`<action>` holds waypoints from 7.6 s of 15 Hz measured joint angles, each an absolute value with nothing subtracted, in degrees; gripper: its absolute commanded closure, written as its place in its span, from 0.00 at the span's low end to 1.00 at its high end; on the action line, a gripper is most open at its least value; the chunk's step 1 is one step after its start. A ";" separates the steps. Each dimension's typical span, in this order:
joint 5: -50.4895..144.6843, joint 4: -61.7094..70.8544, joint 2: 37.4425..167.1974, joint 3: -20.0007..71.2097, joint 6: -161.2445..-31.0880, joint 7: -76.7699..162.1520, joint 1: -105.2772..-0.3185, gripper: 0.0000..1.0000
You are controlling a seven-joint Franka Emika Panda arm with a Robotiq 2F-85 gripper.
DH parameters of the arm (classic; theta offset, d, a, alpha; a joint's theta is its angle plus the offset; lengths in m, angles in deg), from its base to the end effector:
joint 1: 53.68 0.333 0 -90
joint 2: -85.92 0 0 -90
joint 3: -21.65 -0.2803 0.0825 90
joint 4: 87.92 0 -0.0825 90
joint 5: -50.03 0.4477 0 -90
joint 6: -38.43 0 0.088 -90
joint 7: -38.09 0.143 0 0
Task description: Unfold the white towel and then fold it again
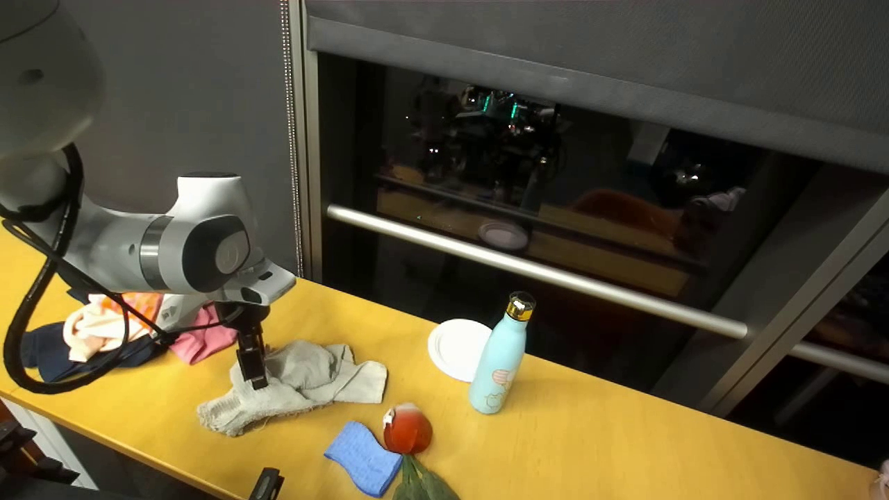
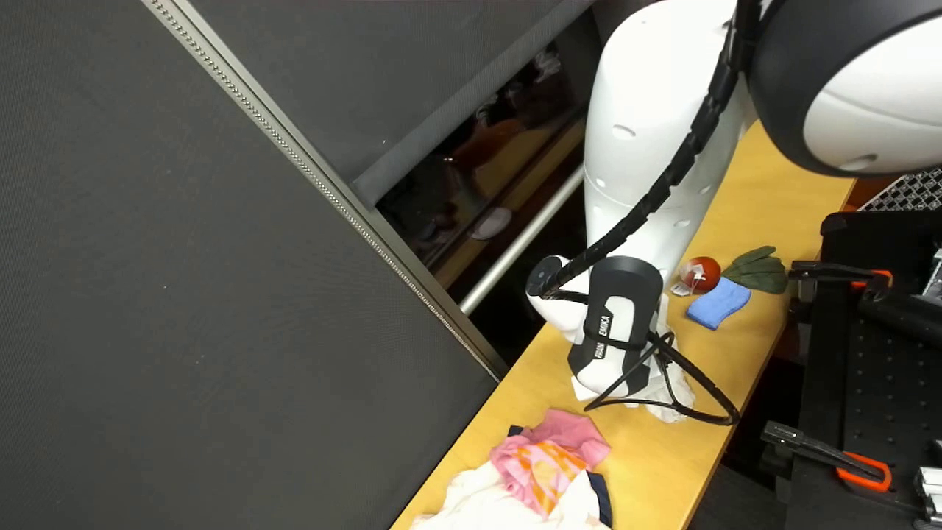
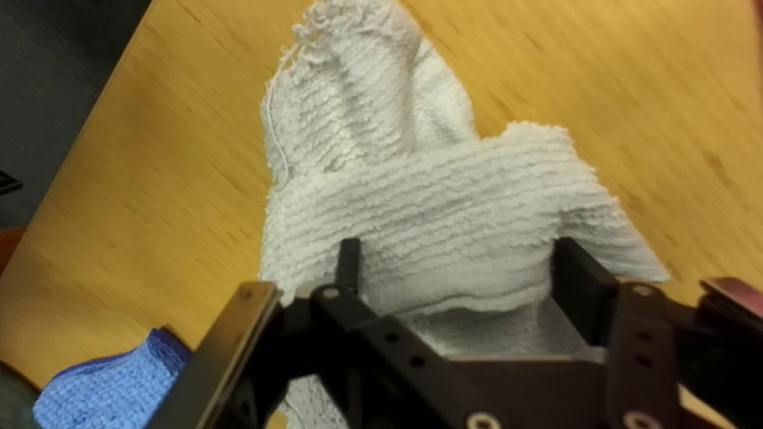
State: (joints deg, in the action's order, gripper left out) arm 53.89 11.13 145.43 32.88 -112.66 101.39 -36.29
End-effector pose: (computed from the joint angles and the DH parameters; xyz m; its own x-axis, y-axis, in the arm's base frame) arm 0.6000 0.0436 -0.1240 0.5665 -0.8204 0.0777 -0.8190 -0.5501 0.1630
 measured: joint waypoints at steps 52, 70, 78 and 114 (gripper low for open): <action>29.76 -4.50 135.19 51.52 -103.77 147.06 -22.90 0.99; 15.04 0.66 119.11 44.11 -101.72 151.71 -24.22 0.99; 8.46 3.03 117.70 42.41 -100.73 156.29 -33.59 0.99; 8.46 29.31 113.18 19.81 -98.88 108.94 -40.11 0.99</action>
